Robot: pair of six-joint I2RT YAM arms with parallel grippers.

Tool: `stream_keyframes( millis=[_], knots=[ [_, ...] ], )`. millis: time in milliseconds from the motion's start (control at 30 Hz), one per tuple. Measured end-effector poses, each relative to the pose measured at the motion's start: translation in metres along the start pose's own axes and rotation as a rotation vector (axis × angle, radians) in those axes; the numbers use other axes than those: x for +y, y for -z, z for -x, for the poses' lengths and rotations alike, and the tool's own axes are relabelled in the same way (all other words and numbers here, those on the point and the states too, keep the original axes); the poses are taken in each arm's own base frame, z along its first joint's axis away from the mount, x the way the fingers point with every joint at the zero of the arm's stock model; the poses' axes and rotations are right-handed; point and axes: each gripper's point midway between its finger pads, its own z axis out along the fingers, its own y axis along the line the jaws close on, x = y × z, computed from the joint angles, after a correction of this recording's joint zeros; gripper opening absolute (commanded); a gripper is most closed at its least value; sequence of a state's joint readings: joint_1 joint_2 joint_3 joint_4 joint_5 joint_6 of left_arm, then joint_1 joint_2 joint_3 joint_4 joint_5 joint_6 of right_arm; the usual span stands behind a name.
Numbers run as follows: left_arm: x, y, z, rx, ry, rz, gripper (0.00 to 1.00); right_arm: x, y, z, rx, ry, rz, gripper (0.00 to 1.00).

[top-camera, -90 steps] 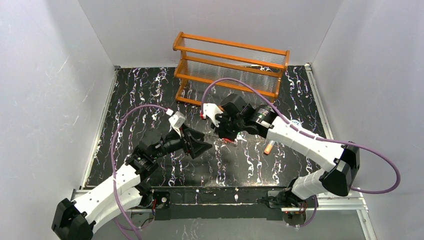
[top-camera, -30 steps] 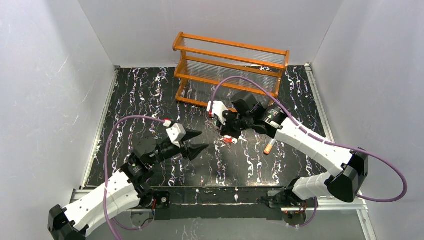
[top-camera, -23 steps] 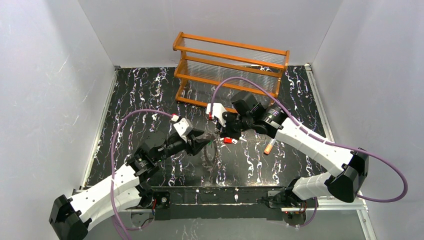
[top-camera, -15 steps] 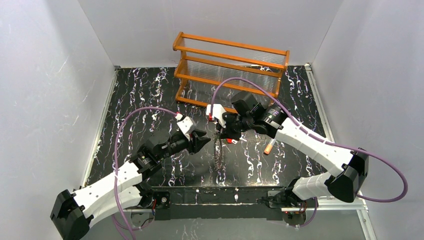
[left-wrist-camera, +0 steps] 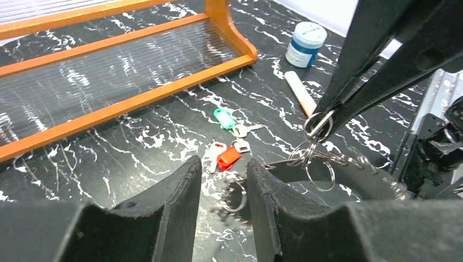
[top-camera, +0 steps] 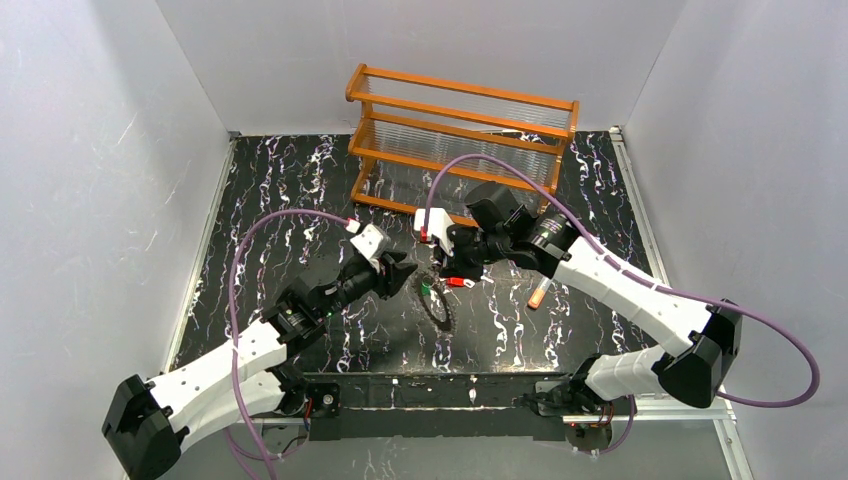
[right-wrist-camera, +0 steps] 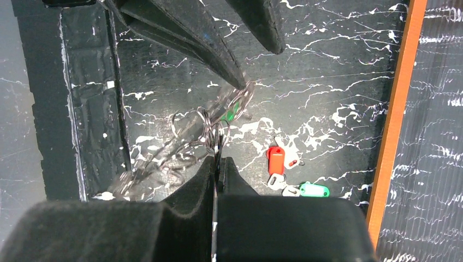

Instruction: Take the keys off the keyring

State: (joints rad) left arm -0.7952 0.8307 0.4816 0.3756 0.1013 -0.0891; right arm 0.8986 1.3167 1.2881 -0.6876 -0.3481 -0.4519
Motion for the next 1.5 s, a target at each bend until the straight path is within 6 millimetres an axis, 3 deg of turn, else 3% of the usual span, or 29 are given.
stream_keyframes(
  millis=[167, 433, 733, 1000, 1200, 1500],
  knots=[
    [-0.015, 0.0, 0.007, -0.024, 0.001, -0.083, 0.43, 0.0, 0.001, 0.001, -0.004, 0.003, -0.003, 0.01],
    [-0.036, -0.003, 0.009, -0.034, 0.012, -0.204, 0.46, 0.0, 0.004, 0.003, -0.01, 0.006, -0.011, 0.01],
    [-0.042, -0.011, -0.004, 0.006, 0.062, -0.237, 0.51, -0.003, 0.004, 0.004, -0.017, 0.005, -0.024, 0.01],
    [-0.049, -0.009, 0.011, -0.049, 0.07, -0.258, 0.51, -0.005, 0.004, 0.006, -0.022, -0.015, -0.038, 0.01],
    [-0.057, -0.017, 0.011, -0.054, 0.089, -0.257, 0.49, -0.004, 0.002, 0.003, -0.015, -0.024, -0.033, 0.01],
    [-0.042, -0.001, 0.026, -0.084, 0.048, -0.157, 0.42, -0.006, 0.006, 0.007, -0.034, -0.001, -0.05, 0.01]
  ],
)
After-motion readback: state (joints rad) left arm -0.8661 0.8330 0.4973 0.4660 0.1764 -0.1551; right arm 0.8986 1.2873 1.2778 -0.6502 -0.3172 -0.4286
